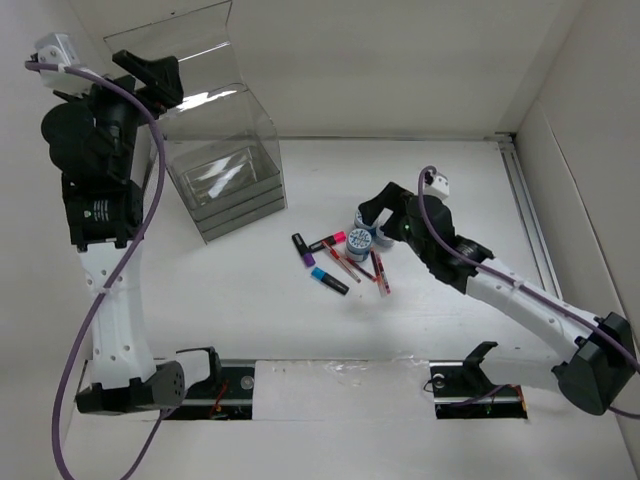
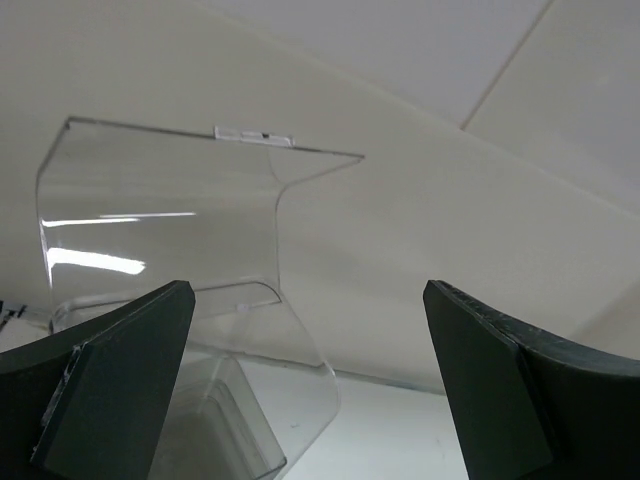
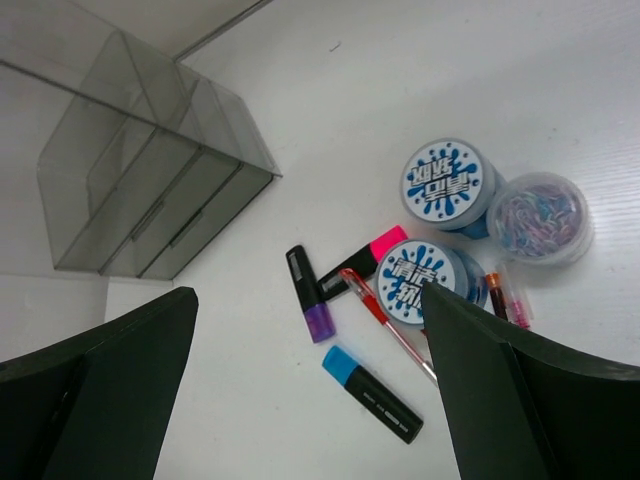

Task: Sort the stationery into containers
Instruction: Grab a piece of stationery with the left arm

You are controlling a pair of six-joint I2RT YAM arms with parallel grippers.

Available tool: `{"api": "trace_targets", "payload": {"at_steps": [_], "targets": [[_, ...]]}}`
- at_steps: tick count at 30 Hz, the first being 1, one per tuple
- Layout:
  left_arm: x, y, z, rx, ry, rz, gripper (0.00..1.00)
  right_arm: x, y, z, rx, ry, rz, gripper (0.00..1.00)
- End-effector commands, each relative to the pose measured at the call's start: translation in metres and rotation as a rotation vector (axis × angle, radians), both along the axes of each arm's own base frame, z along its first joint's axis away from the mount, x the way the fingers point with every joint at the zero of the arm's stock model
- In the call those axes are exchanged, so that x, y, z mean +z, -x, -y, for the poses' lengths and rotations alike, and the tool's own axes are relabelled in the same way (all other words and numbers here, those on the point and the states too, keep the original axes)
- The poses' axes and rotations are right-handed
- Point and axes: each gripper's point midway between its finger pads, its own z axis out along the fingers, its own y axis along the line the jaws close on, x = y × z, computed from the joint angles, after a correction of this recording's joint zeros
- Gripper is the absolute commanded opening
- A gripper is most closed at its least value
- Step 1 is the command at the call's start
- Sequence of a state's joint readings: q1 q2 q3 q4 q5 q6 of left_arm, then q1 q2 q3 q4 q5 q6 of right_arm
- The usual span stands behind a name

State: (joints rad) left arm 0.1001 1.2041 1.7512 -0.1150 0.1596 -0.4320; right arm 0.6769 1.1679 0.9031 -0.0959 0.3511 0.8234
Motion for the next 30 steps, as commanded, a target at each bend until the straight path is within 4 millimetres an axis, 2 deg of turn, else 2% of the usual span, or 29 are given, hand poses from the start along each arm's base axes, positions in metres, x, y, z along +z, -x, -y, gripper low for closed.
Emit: {"api": "trace_targets", "payload": {"at_steps": [1, 2, 3, 4, 5, 7, 8, 9, 10, 11, 12, 14, 15, 16, 17, 18, 19, 20, 21, 22, 23, 24, 26, 27, 29, 30], "targets": [[0.036, 0.055, 0.014, -0.049, -0.038, 0.171, 1.0, 0.058, 0.006, -0.024, 0.081, -0.06, 0.151, 0.99], [0.038, 0.066, 0.015, -0.045, -0.047, 0.182, 1.0, 0.065, 0.013, -0.03, 0.126, -0.054, 0.18, 0.99], [0.042, 0.085, 0.014, -0.031, -0.044, 0.202, 1.0, 0.073, 0.022, -0.04, 0.193, -0.069, 0.201, 0.99], [0.039, 0.09, 0.015, -0.031, -0.044, 0.198, 1.0, 0.077, 0.031, -0.053, 0.251, -0.078, 0.216, 0.99], [0.035, 0.092, 0.015, -0.031, -0.042, 0.181, 1.0, 0.091, 0.038, -0.059, 0.29, -0.097, 0.247, 0.99], [0.025, 0.105, 0.025, -0.077, -0.054, 0.137, 1.0, 0.104, 0.05, -0.074, 0.361, -0.112, 0.266, 0.99], [0.018, 0.11, 0.025, -0.078, -0.052, 0.123, 1.0, 0.114, 0.058, -0.086, 0.407, -0.115, 0.286, 0.99], [-0.004, 0.105, 0.027, -0.09, -0.05, 0.079, 1.0, 0.121, 0.064, -0.091, 0.44, -0.104, 0.311, 0.99], [-0.007, 0.124, 0.025, -0.065, -0.058, 0.1, 1.0, 0.122, 0.067, -0.098, 0.467, -0.095, 0.318, 0.99], [-0.012, 0.129, 0.024, -0.056, -0.055, 0.099, 1.0, 0.126, 0.073, -0.105, 0.511, -0.095, 0.328, 0.98], [-0.031, 0.126, 0.023, -0.053, -0.062, 0.062, 1.0, 0.137, 0.079, -0.114, 0.544, -0.103, 0.349, 0.97], [-0.039, 0.137, 0.024, -0.053, -0.062, 0.064, 1.0, 0.152, 0.094, -0.126, 0.66, -0.119, 0.382, 0.89], [-0.043, 0.137, 0.021, -0.039, -0.056, 0.057, 1.0, 0.171, 0.101, -0.128, 0.692, -0.146, 0.415, 0.86], [-0.046, 0.138, 0.017, -0.011, -0.066, 0.058, 1.0, 0.182, 0.106, -0.129, 0.719, -0.158, 0.446, 0.77], [-0.052, 0.14, 0.001, 0.076, -0.048, 0.033, 1.0, 0.191, 0.118, -0.134, 0.775, -0.177, 0.462, 0.72], [-0.057, 0.139, -0.008, 0.126, -0.057, 0.012, 1.0, 0.211, 0.122, -0.132, 0.787, -0.203, 0.504, 0.66], [-0.061, 0.145, -0.021, 0.203, -0.044, -0.003, 1.0, 0.221, 0.129, -0.133, 0.807, -0.209, 0.528, 0.61], [-0.061, 0.147, -0.021, 0.203, -0.044, -0.012, 1.0, 0.23, 0.13, -0.132, 0.805, -0.219, 0.546, 0.61], [-0.06, 0.155, -0.033, 0.272, -0.039, -0.015, 1.0, 0.239, 0.131, -0.13, 0.803, -0.22, 0.571, 0.61], [-0.059, 0.16, -0.037, 0.301, -0.051, -0.024, 1.0, 0.257, 0.137, -0.128, 0.807, -0.241, 0.603, 0.61], [-0.052, 0.165, -0.041, 0.326, -0.044, -0.025, 1.0, 0.26, 0.134, -0.129, 0.797, -0.242, 0.606, 0.61], [-0.06, 0.168, -0.054, 0.395, -0.043, -0.071, 1.0, 0.259, 0.132, -0.131, 0.799, -0.23, 0.604, 0.62], [-0.055, 0.178, -0.065, 0.464, -0.037, -0.071, 1.0, 0.261, 0.129, -0.133, 0.787, -0.231, 0.606, 0.64], [-0.066, 0.175, -0.075, 0.519, -0.043, -0.132, 1.0, 0.262, 0.127, -0.135, 0.787, -0.231, 0.606, 0.64], [-0.071, 0.171, -0.076, 0.519, -0.047, -0.157, 1.0, 0.263, 0.123, -0.136, 0.77, -0.219, 0.605, 0.66], [-0.073, 0.17, -0.072, 0.499, -0.043, -0.163, 1.0, 0.254, 0.119, -0.14, 0.773, -0.205, 0.582, 0.67]]}}
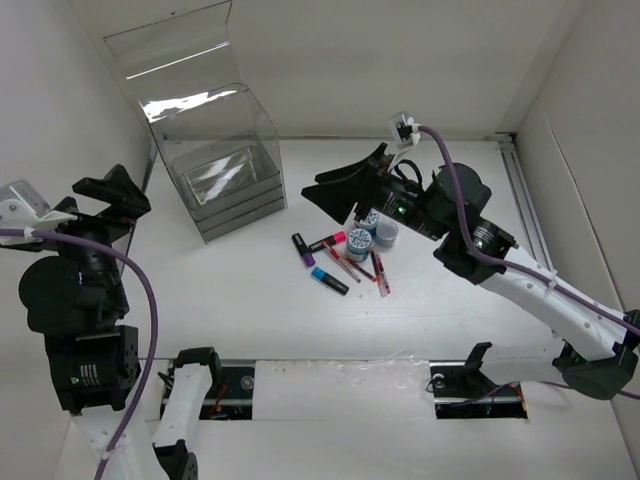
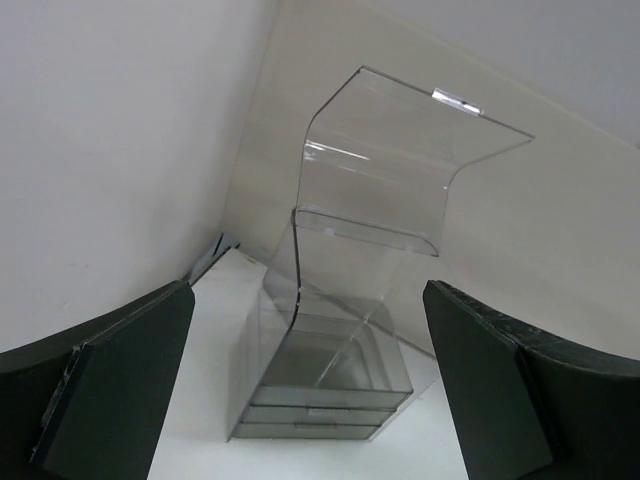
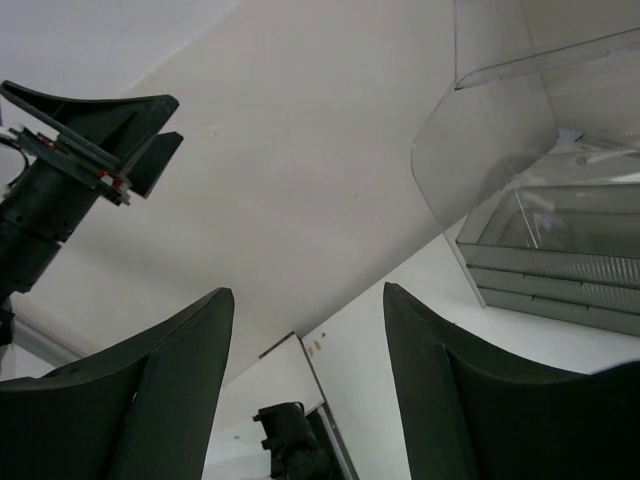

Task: Sort the stationery into containers
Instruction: Grab a piece of stationery with the left arm

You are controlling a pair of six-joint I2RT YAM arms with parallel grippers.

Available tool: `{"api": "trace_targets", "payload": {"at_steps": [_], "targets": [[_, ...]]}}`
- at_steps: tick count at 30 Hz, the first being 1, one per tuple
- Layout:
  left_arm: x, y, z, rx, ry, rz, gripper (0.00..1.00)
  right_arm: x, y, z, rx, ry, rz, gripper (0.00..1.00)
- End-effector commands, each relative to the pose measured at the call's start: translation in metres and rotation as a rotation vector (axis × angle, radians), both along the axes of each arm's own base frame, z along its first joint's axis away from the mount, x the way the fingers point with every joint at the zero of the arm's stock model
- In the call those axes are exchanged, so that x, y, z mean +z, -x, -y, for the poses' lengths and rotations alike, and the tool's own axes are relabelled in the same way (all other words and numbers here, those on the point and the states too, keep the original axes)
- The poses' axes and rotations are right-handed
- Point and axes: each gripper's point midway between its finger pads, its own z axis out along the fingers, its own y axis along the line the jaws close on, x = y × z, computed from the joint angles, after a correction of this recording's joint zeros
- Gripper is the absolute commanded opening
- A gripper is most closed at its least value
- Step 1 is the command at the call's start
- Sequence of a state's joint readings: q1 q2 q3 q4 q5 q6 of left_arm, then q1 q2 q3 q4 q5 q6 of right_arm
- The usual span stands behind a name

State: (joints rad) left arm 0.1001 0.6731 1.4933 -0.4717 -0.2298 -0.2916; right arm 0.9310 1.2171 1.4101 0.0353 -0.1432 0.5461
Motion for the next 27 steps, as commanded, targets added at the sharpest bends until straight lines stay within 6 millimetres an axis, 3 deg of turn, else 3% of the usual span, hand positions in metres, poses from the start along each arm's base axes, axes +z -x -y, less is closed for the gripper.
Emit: {"api": "trace_targets", "payload": {"at_steps": [1, 2, 3, 4, 5, 7, 8, 11, 13, 14, 15, 17, 18, 19, 21, 22, 23, 24, 27], "targets": [[-0.016, -0.016, -0.009, 0.038, -0.011, -0.101, 1.0, 0.009, -0.004, -0.007, -0.007, 0.003, 0.041, 0.69], [-0.01, -0.02, -0.007, 0.027, -0.012, -0.105, 1.0, 0.006, -0.006, -0.01, -0.009, 0.019, 0.04, 0.69], [0.011, -0.026, 0.0, -0.018, -0.005, -0.079, 1.0, 0.006, -0.008, -0.009, -0.021, 0.025, 0.05, 0.7], [0.03, -0.015, 0.002, -0.018, -0.011, -0.027, 1.0, 0.006, -0.008, -0.009, -0.021, 0.025, 0.05, 0.72], [0.038, -0.033, 0.005, -0.045, -0.005, -0.036, 1.0, 0.003, -0.011, -0.008, -0.037, 0.036, 0.053, 0.72], [0.074, -0.035, 0.018, -0.118, -0.016, 0.043, 1.0, -0.001, -0.014, -0.011, -0.042, 0.056, 0.066, 0.75], [0.079, -0.059, 0.034, -0.222, -0.04, 0.038, 1.0, -0.004, -0.016, -0.01, -0.052, 0.068, 0.066, 0.75], [0.089, -0.089, 0.06, -0.382, -0.085, 0.055, 1.0, -0.016, -0.021, -0.016, -0.055, 0.106, 0.064, 0.79], [0.1, -0.092, 0.066, -0.417, -0.048, 0.117, 1.0, -0.016, -0.024, -0.014, -0.076, 0.105, 0.06, 0.79], [0.094, -0.102, 0.07, -0.448, -0.016, 0.123, 1.0, -0.022, -0.028, -0.018, -0.075, 0.117, 0.052, 0.79], [0.114, -0.1, 0.079, -0.503, -0.031, 0.216, 1.0, -0.029, -0.033, -0.022, -0.086, 0.129, 0.041, 0.79], [0.131, -0.109, 0.086, -0.555, -0.001, 0.27, 1.0, -0.029, -0.037, -0.024, -0.097, 0.136, 0.045, 0.81], [0.122, -0.141, 0.083, -0.554, 0.019, 0.222, 1.0, -0.029, -0.037, -0.024, -0.097, 0.136, 0.045, 0.82], [0.123, -0.152, 0.082, -0.553, 0.026, 0.204, 1.0, -0.029, -0.041, -0.022, -0.122, 0.135, 0.041, 0.83], [0.141, -0.159, 0.089, -0.604, 0.051, 0.225, 1.0, -0.03, -0.045, -0.019, -0.147, 0.145, 0.055, 0.83], [0.14, -0.173, 0.096, -0.662, 0.053, 0.235, 1.0, -0.034, -0.045, -0.02, -0.147, 0.152, 0.05, 0.83], [0.146, -0.172, 0.1, -0.691, 0.063, 0.268, 1.0, -0.034, -0.049, -0.017, -0.157, 0.153, 0.049, 0.85], [0.14, -0.18, 0.102, -0.712, 0.092, 0.276, 1.0, -0.034, -0.055, -0.017, -0.168, 0.154, 0.048, 0.85], [0.147, -0.203, 0.107, -0.771, 0.129, 0.318, 1.0, -0.034, -0.06, -0.017, -0.177, 0.156, 0.046, 0.85]]}}
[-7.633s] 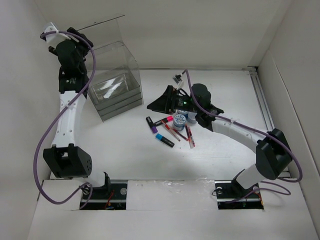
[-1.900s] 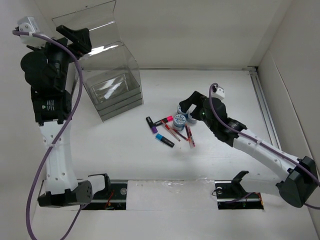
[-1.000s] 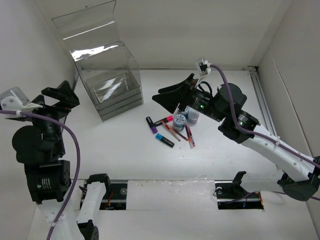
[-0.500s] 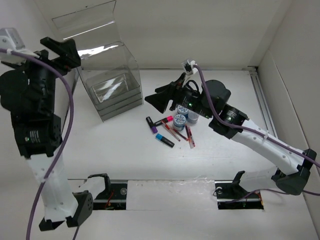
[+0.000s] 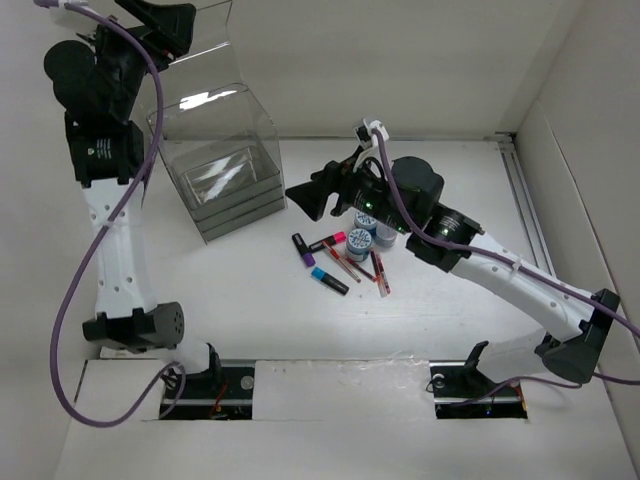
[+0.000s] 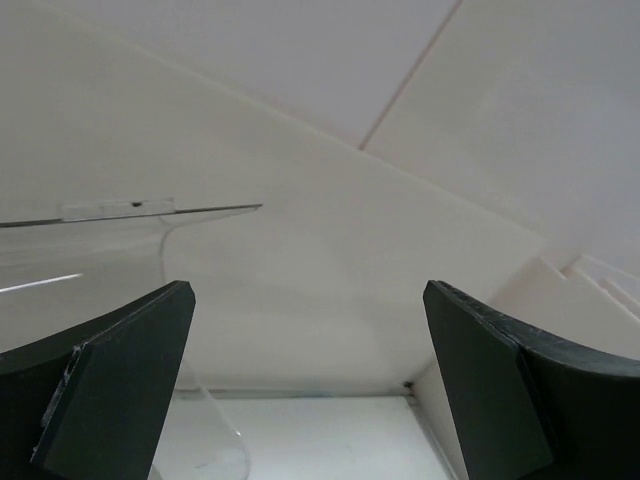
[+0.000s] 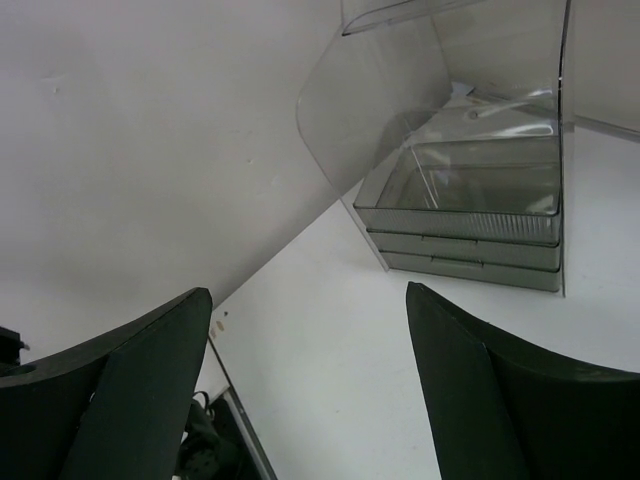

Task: Sort the stationery into containers
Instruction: Grab a piece of stationery with the left arm

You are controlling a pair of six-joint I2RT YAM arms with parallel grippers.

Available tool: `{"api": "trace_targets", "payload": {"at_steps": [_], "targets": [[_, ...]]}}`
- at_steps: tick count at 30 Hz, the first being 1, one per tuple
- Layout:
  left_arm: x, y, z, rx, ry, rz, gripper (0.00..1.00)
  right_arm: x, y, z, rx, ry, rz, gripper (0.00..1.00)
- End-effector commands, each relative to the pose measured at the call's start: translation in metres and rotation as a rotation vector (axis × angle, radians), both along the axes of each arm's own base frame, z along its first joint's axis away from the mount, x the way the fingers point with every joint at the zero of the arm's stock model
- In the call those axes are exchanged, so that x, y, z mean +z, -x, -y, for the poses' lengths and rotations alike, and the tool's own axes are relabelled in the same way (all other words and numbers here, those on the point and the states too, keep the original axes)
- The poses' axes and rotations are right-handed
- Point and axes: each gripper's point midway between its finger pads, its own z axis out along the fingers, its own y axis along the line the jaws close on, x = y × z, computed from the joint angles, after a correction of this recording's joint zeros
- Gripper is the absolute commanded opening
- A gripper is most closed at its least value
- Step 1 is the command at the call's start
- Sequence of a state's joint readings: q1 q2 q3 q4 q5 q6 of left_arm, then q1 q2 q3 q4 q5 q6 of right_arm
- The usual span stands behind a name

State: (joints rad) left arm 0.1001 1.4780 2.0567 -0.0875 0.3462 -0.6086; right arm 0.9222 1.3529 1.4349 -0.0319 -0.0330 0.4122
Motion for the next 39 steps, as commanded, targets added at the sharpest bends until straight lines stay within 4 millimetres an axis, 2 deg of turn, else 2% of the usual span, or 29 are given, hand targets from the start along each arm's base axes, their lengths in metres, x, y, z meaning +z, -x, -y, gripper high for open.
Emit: {"api": "trace_targets", "payload": {"at_steps": [1, 2, 3, 5, 6, 8, 9, 10, 11, 12, 13, 14, 15, 16, 17, 18, 19, 21, 22, 24, 26, 27, 29, 30, 31, 34, 35, 37, 39], "targets": [[0.069, 0.027, 0.021, -0.139, 0.025, 0.226, 1.0, 0.028, -0.01, 0.003, -0.035, -0.042, 0.058, 0.85], [0.053, 0.005, 0.025, -0.176, 0.026, 0.164, 1.0, 0.028, -0.01, 0.003, -0.035, -0.042, 0.058, 0.85], [0.053, 0.005, 0.031, -0.22, 0.032, 0.157, 1.0, 0.024, -0.012, 0.001, -0.035, -0.034, 0.053, 0.85], [0.036, 0.008, 0.066, -0.239, -0.027, 0.115, 1.0, 0.028, -0.019, -0.001, -0.044, -0.039, 0.056, 0.85], [0.034, 0.01, 0.104, -0.2, -0.026, 0.12, 1.0, 0.028, -0.019, -0.001, -0.044, -0.039, 0.056, 0.85], [0.015, 0.007, 0.135, -0.178, -0.115, 0.105, 1.0, 0.028, -0.022, -0.005, -0.044, -0.034, 0.053, 0.85], [0.015, 0.013, 0.146, -0.208, -0.116, 0.098, 1.0, 0.025, -0.022, -0.005, -0.044, -0.026, 0.046, 0.85], [0.013, 0.016, 0.152, -0.225, -0.11, 0.087, 1.0, 0.028, -0.022, -0.004, -0.044, -0.027, 0.047, 0.85], [0.0, 0.015, 0.153, -0.233, -0.102, 0.056, 1.0, 0.03, -0.02, -0.002, -0.044, -0.027, 0.047, 0.85], [0.021, 0.04, 0.142, -0.222, -0.068, 0.137, 1.0, 0.03, -0.018, 0.0, -0.044, -0.027, 0.047, 0.85], [0.018, 0.046, 0.14, -0.221, -0.065, 0.149, 1.0, 0.034, -0.016, 0.003, -0.044, -0.035, 0.054, 0.85], [0.012, 0.049, 0.136, -0.209, -0.061, 0.143, 1.0, 0.027, -0.015, 0.004, -0.044, -0.024, 0.045, 0.85], [-0.011, 0.044, 0.138, -0.211, -0.073, 0.094, 1.0, 0.034, -0.012, 0.012, -0.055, -0.038, 0.055, 0.85], [-0.005, 0.059, 0.135, -0.225, -0.061, 0.123, 1.0, 0.039, -0.009, 0.015, -0.054, -0.053, 0.055, 0.85], [-0.012, 0.06, 0.135, -0.226, -0.064, 0.11, 1.0, 0.038, -0.008, 0.018, -0.063, -0.053, 0.053, 0.85], [-0.035, 0.054, 0.137, -0.228, -0.076, 0.06, 1.0, 0.04, -0.003, 0.023, -0.062, -0.066, 0.046, 0.85], [-0.034, 0.063, 0.134, -0.227, -0.071, 0.083, 1.0, 0.04, -0.003, 0.027, -0.076, -0.068, 0.046, 0.85], [-0.05, 0.064, 0.134, -0.231, -0.066, 0.06, 1.0, 0.032, -0.004, 0.033, -0.105, -0.068, 0.026, 0.85], [-0.075, 0.058, 0.139, -0.252, -0.082, 0.023, 1.0, 0.032, -0.002, 0.039, -0.117, -0.073, 0.015, 0.85], [-0.088, 0.068, 0.156, -0.291, -0.1, 0.012, 1.0, 0.025, -0.007, 0.044, -0.157, -0.072, -0.003, 0.85], [-0.117, 0.065, 0.165, -0.161, -0.152, -0.06, 1.0, 0.016, -0.006, 0.052, -0.182, -0.053, -0.028, 0.85], [-0.127, 0.081, 0.198, -0.218, -0.186, -0.076, 1.0, 0.013, -0.01, 0.056, -0.214, -0.053, -0.041, 0.85], [-0.131, 0.092, 0.219, -0.211, -0.236, -0.079, 1.0, 0.006, -0.009, 0.067, -0.255, -0.044, -0.063, 0.85], [-0.138, 0.092, 0.221, -0.157, -0.25, -0.107, 1.0, 0.008, -0.01, 0.073, -0.279, -0.056, -0.076, 0.85], [-0.142, 0.104, 0.238, -0.194, -0.256, -0.112, 1.0, 0.006, -0.011, 0.085, -0.33, -0.066, -0.085, 0.85], [-0.157, 0.107, 0.246, -0.222, -0.269, -0.139, 1.0, 0.001, -0.013, 0.114, -0.451, -0.093, -0.122, 0.85], [-0.165, 0.105, 0.249, -0.226, -0.271, -0.158, 1.0, -0.01, -0.014, 0.122, -0.487, -0.085, -0.139, 0.83], [-0.199, 0.096, 0.251, -0.191, -0.318, -0.23, 1.0, -0.01, -0.013, 0.147, -0.558, -0.144, -0.165, 0.73], [-0.229, 0.094, 0.255, -0.195, -0.346, -0.282, 0.84, -0.023, -0.02, 0.172, -0.632, -0.18, -0.198, 0.59]]}}
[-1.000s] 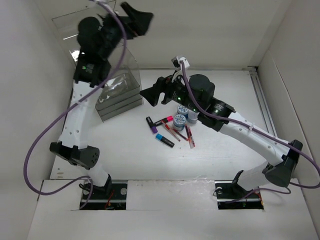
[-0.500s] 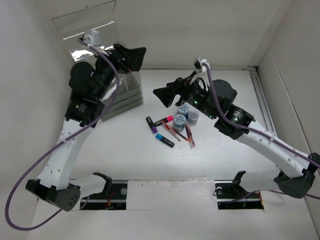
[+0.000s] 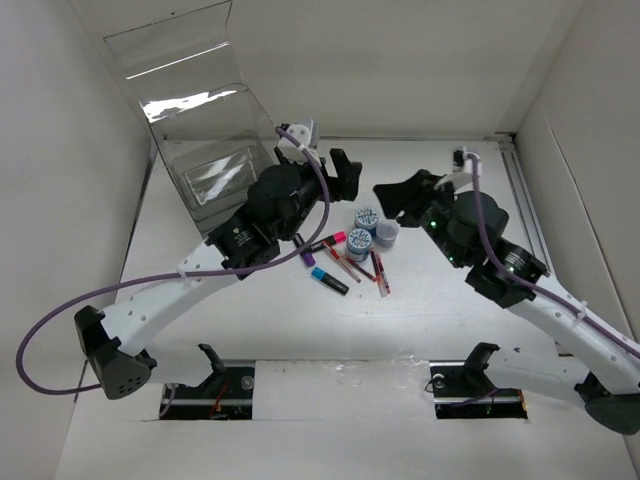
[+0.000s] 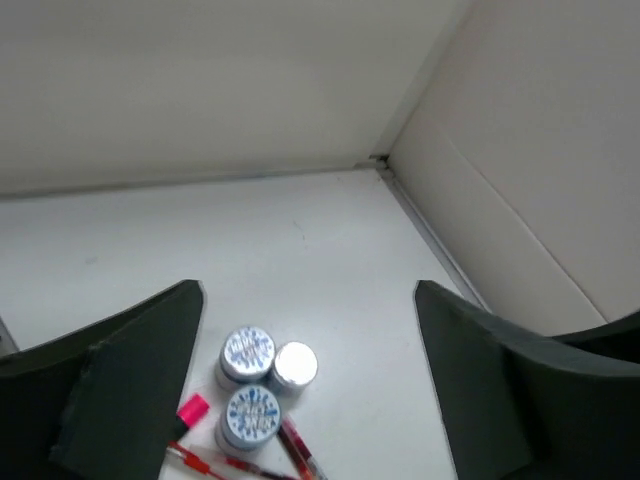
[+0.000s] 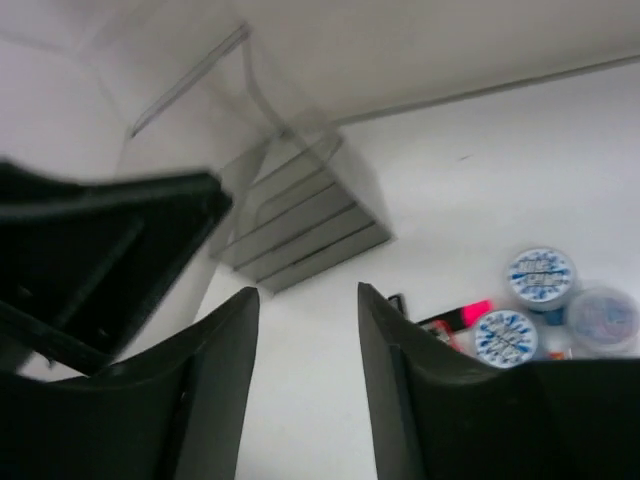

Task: Sort the stationery into containers
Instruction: Grab a piece of stationery with the left arm

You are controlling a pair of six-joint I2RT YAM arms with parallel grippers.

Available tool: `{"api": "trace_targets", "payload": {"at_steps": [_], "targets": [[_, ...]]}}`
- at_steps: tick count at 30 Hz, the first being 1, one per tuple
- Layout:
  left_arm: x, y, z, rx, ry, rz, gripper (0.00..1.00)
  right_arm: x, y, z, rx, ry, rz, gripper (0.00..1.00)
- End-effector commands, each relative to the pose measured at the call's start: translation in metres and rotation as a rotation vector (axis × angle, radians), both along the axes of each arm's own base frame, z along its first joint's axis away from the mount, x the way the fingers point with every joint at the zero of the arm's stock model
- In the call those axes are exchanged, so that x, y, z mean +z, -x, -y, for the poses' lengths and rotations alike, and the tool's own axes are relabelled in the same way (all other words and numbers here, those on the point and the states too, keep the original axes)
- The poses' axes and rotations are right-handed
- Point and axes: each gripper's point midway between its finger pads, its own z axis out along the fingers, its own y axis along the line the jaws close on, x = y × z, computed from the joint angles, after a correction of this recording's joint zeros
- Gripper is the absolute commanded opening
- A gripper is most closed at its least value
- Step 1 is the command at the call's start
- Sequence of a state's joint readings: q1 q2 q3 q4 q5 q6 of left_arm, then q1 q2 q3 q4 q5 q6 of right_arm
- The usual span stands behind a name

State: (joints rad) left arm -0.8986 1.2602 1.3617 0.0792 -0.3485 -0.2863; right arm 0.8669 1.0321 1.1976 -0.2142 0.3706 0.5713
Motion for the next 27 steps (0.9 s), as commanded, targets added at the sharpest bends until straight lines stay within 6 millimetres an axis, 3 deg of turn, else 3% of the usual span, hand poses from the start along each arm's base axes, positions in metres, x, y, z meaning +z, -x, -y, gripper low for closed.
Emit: {"api": "trace_targets", "payload": {"at_steps": [1, 3, 4, 6, 8, 11, 12, 13, 15, 19, 22, 23, 27], "targets": [[-0.053, -0.009, 0.0, 0.052, -0.1, -0.076, 0.7, 0.004, -0.012, 0.049, -0.196, -0.151, -0.026, 0.47], [-0.075, -0.001, 0.011, 0.061, -0.133, -0.106, 0.56, -0.013, -0.022, 0.063, -0.247, -0.139, -0.05, 0.41], [-0.087, 0.003, 0.011, 0.087, -0.158, -0.116, 0.51, -0.011, -0.022, 0.069, -0.262, -0.154, -0.053, 0.4], [-0.09, 0.01, 0.008, 0.152, -0.174, -0.109, 0.5, -0.018, -0.028, 0.078, -0.291, -0.148, -0.069, 0.4], [-0.093, 0.013, 0.005, 0.153, -0.162, -0.117, 0.55, -0.02, -0.029, 0.086, -0.323, -0.169, -0.085, 0.47], [-0.102, 0.017, 0.003, 0.14, -0.151, -0.143, 0.72, -0.029, -0.037, 0.108, -0.438, -0.185, -0.107, 0.62], [-0.109, 0.021, 0.005, 0.117, -0.171, -0.164, 0.76, -0.033, -0.039, 0.115, -0.471, -0.182, -0.116, 0.74], [-0.122, 0.022, 0.007, 0.109, -0.195, -0.19, 0.84, -0.032, -0.04, 0.127, -0.509, -0.191, -0.115, 0.78], [-0.15, 0.026, 0.009, 0.093, -0.231, -0.243, 0.89, -0.042, -0.041, 0.136, -0.54, -0.186, -0.136, 0.88], [-0.211, 0.033, 0.021, 0.027, -0.322, -0.323, 0.96, -0.06, -0.043, 0.143, -0.539, -0.195, -0.163, 0.97], [-0.228, 0.035, 0.04, -0.044, -0.336, -0.337, 0.97, -0.065, -0.046, 0.141, -0.513, -0.202, -0.17, 0.98], [-0.246, 0.037, 0.046, -0.073, -0.377, -0.361, 0.97, -0.065, -0.047, 0.14, -0.494, -0.205, -0.176, 0.99], [-0.26, 0.03, 0.063, -0.096, -0.41, -0.364, 0.99, -0.072, -0.049, 0.135, -0.472, -0.219, -0.181, 0.99]]}}
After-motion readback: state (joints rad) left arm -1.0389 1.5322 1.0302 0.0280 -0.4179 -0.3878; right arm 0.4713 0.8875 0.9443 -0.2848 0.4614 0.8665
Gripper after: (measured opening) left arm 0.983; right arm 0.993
